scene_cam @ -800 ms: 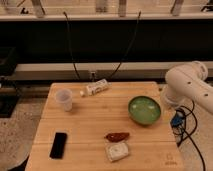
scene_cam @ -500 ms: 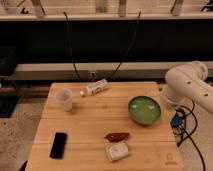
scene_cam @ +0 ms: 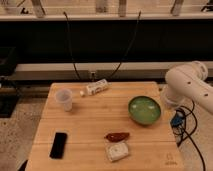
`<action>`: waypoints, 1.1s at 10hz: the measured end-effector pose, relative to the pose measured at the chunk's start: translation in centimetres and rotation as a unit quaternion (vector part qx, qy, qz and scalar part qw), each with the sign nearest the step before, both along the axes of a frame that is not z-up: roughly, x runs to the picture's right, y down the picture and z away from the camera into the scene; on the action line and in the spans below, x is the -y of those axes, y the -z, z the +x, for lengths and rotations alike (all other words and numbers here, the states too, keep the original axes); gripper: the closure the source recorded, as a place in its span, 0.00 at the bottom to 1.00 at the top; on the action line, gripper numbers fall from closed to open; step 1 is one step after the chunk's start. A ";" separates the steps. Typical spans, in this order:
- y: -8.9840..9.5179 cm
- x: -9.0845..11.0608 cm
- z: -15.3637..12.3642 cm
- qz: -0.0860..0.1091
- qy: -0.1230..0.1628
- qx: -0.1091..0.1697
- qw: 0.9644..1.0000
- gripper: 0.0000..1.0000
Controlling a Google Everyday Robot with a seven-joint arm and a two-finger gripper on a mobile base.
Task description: Pick up the ceramic bowl
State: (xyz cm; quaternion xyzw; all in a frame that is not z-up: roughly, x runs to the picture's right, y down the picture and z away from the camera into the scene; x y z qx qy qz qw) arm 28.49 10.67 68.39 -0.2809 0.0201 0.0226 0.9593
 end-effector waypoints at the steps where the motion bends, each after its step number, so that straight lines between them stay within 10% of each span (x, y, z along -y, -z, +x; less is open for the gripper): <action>1: 0.0 0.0 0.0 0.000 0.000 0.000 1.000 0.20; 11: -2.5 -1.3 -0.3 0.002 0.050 0.017 0.999 0.20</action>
